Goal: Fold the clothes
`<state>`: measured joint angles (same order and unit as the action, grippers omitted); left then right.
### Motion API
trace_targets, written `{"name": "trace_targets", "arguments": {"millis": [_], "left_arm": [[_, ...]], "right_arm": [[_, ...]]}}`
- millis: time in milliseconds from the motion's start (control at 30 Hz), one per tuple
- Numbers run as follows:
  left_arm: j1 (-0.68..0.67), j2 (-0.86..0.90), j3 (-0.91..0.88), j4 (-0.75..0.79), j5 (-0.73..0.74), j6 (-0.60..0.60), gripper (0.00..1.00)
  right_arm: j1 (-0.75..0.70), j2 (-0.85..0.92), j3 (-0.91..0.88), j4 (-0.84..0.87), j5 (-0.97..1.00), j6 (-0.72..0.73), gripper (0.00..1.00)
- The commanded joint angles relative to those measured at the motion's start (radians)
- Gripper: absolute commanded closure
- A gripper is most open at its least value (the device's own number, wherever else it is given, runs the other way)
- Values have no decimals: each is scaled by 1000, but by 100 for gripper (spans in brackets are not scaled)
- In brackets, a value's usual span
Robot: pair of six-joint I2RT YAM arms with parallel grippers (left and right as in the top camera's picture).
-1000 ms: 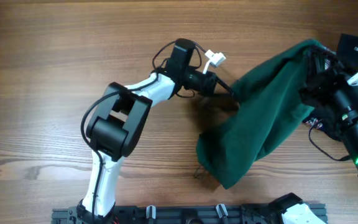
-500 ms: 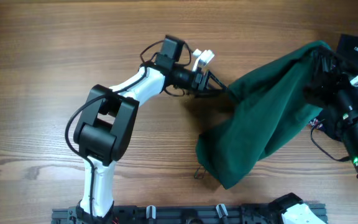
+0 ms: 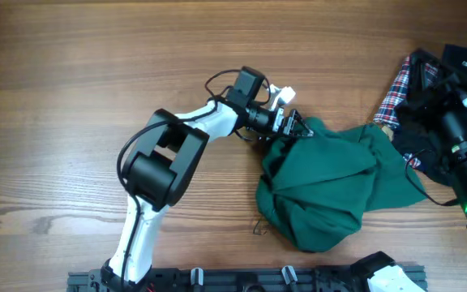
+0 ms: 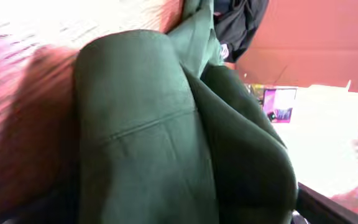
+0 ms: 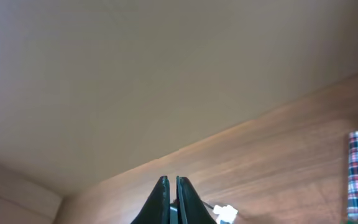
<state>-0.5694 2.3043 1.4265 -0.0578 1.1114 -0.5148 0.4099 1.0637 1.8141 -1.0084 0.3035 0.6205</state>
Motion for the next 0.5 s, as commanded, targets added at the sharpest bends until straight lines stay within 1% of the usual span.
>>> {"name": "trace_targets", "arguments": {"millis": [0,67,133,233,300,333,400,433,467], "left_arm": [[3,17,0,2,-24,-14,1],[6,17,0,2,-24,-13,1],[12,16,0,2,-24,-13,2],[43,2,0,1,-20,-10,7],[66,-16,0,-3,-19,0,9],[76,-28,0,-6,-14,17,9],[99,-53,0,-14,-14,43,7],[109,-63,0,-15,-14,43,7],[119,-71,0,-18,-14,43,7]], "right_arm": [[2,16,19,-69,23,8,90],[2,39,19,-131,26,12,86],[2,64,19,-185,26,16,80],[2,132,19,-282,25,66,70],[2,166,18,-308,10,70,67],[2,185,18,-320,0,71,66],[2,232,16,-349,-31,84,60],[2,258,16,-367,-37,90,60],[2,278,16,-377,-43,89,57]]}}
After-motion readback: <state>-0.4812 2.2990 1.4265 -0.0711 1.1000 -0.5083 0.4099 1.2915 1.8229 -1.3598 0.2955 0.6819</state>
